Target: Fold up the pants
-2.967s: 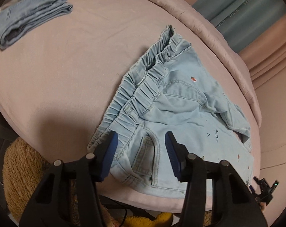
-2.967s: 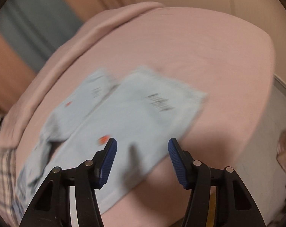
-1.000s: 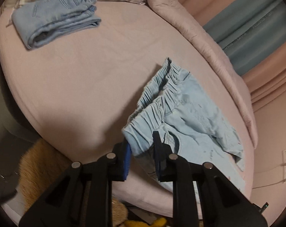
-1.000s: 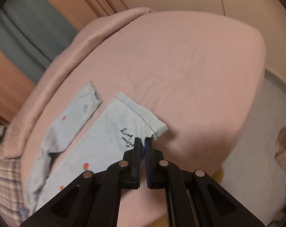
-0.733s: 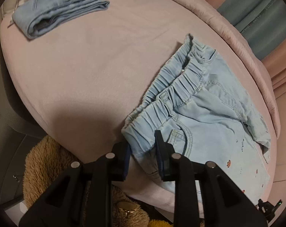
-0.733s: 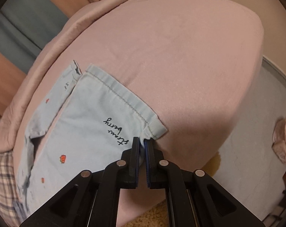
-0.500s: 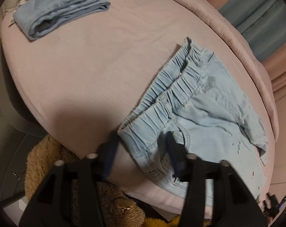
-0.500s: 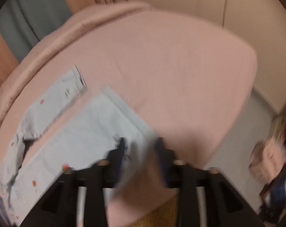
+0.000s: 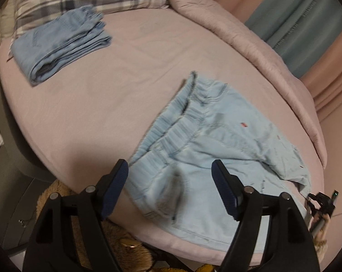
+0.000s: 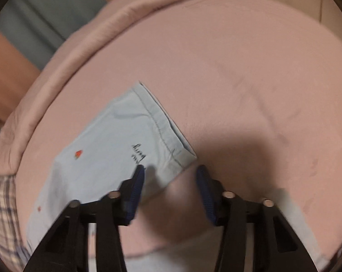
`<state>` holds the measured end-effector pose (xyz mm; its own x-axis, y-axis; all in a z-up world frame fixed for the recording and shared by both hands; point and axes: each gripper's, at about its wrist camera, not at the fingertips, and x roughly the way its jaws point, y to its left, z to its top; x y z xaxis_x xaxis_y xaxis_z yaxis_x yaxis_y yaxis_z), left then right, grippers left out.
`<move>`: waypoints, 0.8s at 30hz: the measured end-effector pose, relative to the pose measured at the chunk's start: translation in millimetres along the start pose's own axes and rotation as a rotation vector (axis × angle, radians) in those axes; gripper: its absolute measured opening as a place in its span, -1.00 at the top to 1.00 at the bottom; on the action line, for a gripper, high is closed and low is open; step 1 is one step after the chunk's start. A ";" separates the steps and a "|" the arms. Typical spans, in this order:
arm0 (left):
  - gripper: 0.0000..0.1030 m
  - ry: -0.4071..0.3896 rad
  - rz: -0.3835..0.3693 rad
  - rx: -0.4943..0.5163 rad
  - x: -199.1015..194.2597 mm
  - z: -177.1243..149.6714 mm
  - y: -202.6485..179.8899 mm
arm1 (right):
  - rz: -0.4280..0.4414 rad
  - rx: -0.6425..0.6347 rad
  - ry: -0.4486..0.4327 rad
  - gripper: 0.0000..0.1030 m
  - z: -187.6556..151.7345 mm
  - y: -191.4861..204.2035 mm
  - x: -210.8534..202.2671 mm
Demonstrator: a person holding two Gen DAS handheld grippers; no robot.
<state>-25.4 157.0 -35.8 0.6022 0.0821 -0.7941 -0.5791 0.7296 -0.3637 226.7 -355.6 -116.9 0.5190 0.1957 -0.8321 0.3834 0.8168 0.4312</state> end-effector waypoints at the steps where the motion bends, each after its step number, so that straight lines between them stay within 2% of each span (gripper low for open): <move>1: -0.48 0.000 -0.007 0.009 -2.3 0.0 -1.6 | -0.009 -0.003 -0.017 0.64 2.5 1.9 2.6; 3: -0.48 -0.001 -0.028 0.030 -3.2 2.2 -10.8 | 0.002 -0.008 -0.047 0.74 4.0 4.1 -2.7; 5: -0.48 0.004 -0.049 0.051 -2.8 4.2 -19.7 | 0.021 0.001 -0.094 0.77 -3.8 1.1 -21.2; 6: -0.48 0.004 -0.060 0.059 -2.5 5.5 -23.0 | -0.002 -0.007 -0.136 0.77 -2.9 0.5 -31.2; 7: -0.49 0.009 -0.072 0.075 -0.1 6.6 -28.9 | -0.064 -0.024 -0.200 0.77 -1.3 -0.5 -44.6; 9: -0.49 0.021 -0.087 0.097 5.7 8.8 -37.6 | -0.088 -0.032 -0.231 0.77 6.4 -6.0 -49.5; 11: -0.49 0.039 -0.100 0.116 15.6 9.7 -46.9 | -0.043 0.001 -0.177 0.77 14.4 -17.9 -36.3; 14: -0.48 0.079 -0.128 0.135 32.2 10.4 -61.7 | -0.091 0.014 -0.059 0.77 18.6 -23.7 1.5; 16: -0.48 0.106 -0.151 0.145 40.9 10.5 -70.3 | -0.118 -0.005 -0.068 0.77 11.0 -15.7 5.1; 18: -0.48 0.125 -0.163 0.157 47.1 10.3 -79.6 | -0.184 -0.004 -0.074 0.53 10.7 -7.4 -3.9; 19: -0.48 0.129 -0.169 0.165 49.8 9.6 -84.9 | -0.211 0.003 -0.077 0.29 11.6 -3.9 -10.6; 20: -0.49 0.134 -0.173 0.176 54.2 9.8 -91.2 | -0.210 0.001 -0.094 0.16 10.0 -3.6 -16.7; 24: -0.49 0.146 -0.181 0.182 65.8 7.1 -109.2 | -0.112 -0.035 -0.138 -0.05 13.7 21.5 -40.9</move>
<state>81.3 87.6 -44.9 0.5935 -0.1498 -0.7907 -0.3530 0.8345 -0.4231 224.2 -353.5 -68.8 0.5754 0.0279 -0.8174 0.4193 0.8480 0.3241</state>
